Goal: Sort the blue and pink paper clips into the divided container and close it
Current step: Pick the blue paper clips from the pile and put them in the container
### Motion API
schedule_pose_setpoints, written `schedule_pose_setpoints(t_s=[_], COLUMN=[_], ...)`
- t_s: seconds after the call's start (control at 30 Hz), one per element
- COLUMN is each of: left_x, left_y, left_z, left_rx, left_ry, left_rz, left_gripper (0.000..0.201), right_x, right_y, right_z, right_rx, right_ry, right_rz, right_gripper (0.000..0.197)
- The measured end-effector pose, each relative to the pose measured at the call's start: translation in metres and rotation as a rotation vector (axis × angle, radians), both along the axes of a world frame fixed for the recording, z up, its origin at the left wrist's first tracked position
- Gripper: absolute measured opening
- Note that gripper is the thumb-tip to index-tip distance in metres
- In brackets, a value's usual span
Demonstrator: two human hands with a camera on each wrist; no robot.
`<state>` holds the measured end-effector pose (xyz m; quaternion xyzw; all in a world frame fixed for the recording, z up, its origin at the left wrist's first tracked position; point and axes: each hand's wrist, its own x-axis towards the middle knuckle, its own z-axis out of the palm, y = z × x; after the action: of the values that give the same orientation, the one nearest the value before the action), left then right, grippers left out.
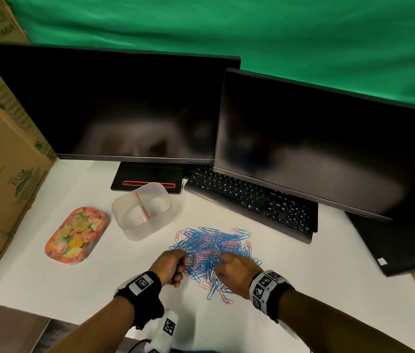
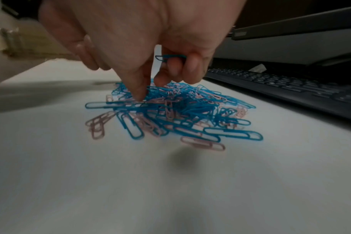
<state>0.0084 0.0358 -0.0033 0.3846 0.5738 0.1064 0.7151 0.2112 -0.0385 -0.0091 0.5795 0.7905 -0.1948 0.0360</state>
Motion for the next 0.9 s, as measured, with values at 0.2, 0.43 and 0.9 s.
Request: schedule_pose_setpoints(t_s=[0.2,0.43,0.9], left_x=[0.006,0.028,0.034], left_y=[-0.001,-0.004,-0.002], left_z=[0.002,0.004,-0.014], left_rx=[0.059,0.079,0.983], left_ry=[0.043,0.022,0.549], left_rz=[-0.040,-0.092,-1.041], left_gripper=[0.046,0.021,0.015], right_x=[0.017,0.026,0.027], right_y=[0.004,0.008,-0.011], right_z=[0.005,0.011,0.012], right_rx=[-0.150,-0.407,-0.337], right_ry=[0.471,0.749,0.401], right_rz=[-0.445,-0.694,-0.397], right_gripper=[0.015,0.029,0.009])
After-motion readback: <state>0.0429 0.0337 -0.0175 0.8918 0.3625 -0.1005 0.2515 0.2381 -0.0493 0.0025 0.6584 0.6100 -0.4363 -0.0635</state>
